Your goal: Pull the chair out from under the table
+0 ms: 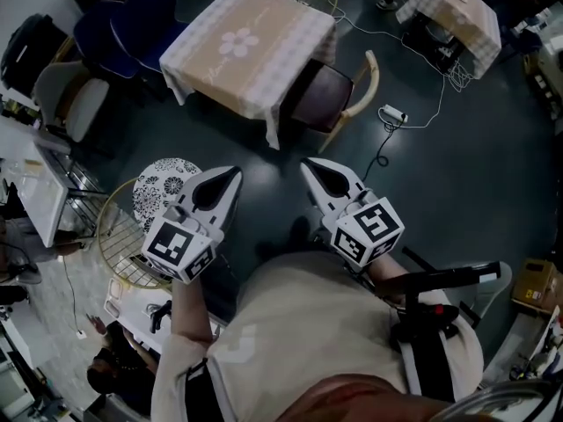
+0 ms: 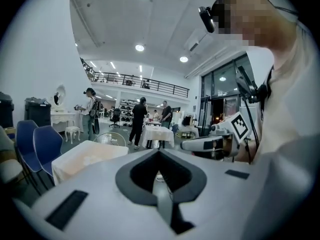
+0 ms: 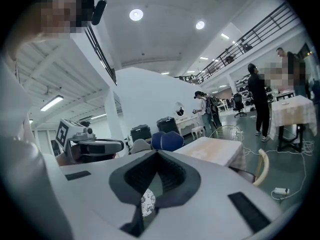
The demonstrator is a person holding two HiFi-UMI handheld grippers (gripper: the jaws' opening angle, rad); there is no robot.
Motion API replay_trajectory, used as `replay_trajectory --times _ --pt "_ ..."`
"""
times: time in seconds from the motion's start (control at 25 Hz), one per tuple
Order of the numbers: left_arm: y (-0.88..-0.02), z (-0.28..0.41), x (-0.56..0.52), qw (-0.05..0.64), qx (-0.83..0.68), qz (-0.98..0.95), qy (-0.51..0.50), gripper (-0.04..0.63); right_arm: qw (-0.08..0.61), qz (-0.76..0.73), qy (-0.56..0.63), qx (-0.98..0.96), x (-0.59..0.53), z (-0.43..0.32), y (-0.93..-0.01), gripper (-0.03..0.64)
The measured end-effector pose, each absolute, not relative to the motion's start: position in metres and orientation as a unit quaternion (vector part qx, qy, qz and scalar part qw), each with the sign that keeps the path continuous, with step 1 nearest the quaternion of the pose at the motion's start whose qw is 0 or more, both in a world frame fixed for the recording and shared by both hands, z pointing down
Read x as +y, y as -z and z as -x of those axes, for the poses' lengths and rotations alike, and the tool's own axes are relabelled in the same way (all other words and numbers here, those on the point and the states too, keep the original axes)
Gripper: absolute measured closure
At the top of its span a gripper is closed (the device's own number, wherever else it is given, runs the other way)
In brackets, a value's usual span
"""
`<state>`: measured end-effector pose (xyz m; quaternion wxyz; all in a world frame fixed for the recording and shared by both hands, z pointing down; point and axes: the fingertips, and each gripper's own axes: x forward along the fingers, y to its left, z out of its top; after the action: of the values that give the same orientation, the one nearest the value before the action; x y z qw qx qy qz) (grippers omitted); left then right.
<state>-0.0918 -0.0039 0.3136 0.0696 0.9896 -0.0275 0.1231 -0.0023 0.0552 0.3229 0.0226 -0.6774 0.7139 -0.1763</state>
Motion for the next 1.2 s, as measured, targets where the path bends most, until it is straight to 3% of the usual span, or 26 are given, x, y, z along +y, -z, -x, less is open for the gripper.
replay_trajectory --times 0.68,1.2 --pt "-0.312 0.085 0.003 0.075 -0.025 -0.990 -0.118 0.589 0.006 0.698 0.149 0.700 0.049 -0.016 -0.315 0.607" --pt "-0.320 0.009 0.014 0.067 0.030 -0.989 -0.130 0.589 0.055 0.765 0.141 0.626 0.083 -0.092 -0.315 0.607"
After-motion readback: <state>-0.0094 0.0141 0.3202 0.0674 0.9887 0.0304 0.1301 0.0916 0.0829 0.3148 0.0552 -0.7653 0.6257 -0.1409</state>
